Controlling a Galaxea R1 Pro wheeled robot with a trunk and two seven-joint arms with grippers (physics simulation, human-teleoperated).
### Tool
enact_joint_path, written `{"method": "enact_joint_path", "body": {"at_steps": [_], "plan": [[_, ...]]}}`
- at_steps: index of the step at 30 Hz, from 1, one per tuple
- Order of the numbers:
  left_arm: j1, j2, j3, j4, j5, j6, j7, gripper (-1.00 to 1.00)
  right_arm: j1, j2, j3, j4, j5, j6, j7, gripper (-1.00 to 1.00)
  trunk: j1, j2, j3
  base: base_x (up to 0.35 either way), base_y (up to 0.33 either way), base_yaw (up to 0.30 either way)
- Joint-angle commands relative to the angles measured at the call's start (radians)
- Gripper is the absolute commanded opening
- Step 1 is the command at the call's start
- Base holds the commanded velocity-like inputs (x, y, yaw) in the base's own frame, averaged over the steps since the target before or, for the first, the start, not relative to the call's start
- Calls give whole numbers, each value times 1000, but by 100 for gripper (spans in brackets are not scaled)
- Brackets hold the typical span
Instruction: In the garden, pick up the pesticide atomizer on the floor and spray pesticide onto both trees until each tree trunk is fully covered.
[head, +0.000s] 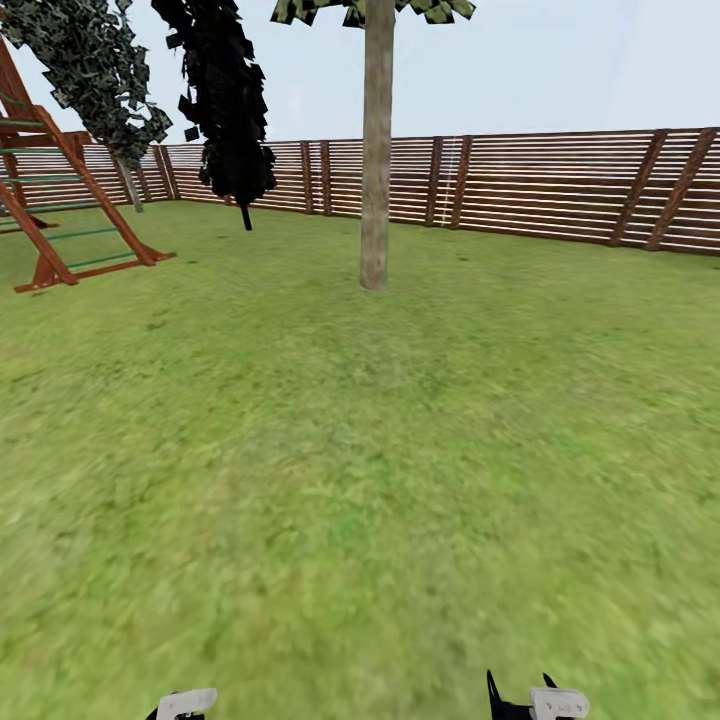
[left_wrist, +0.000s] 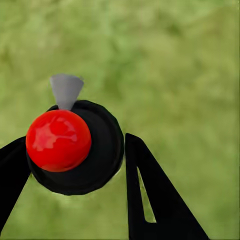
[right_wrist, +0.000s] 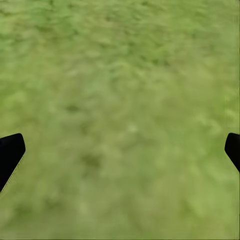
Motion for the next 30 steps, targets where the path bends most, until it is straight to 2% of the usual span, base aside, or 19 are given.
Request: {"method": "enact_joint_path", "body": {"at_steps": [1, 30], "plan": [[0, 0, 0, 0, 0, 0, 0, -100, 0, 0, 0, 0, 0, 0, 0, 100, 0, 0, 0, 339, 0, 0], [0, 0, 1, 0, 0, 0, 0, -100, 0, 1, 0, 0, -1, 0, 0, 100, 0, 0, 0, 339, 0, 0]]}}
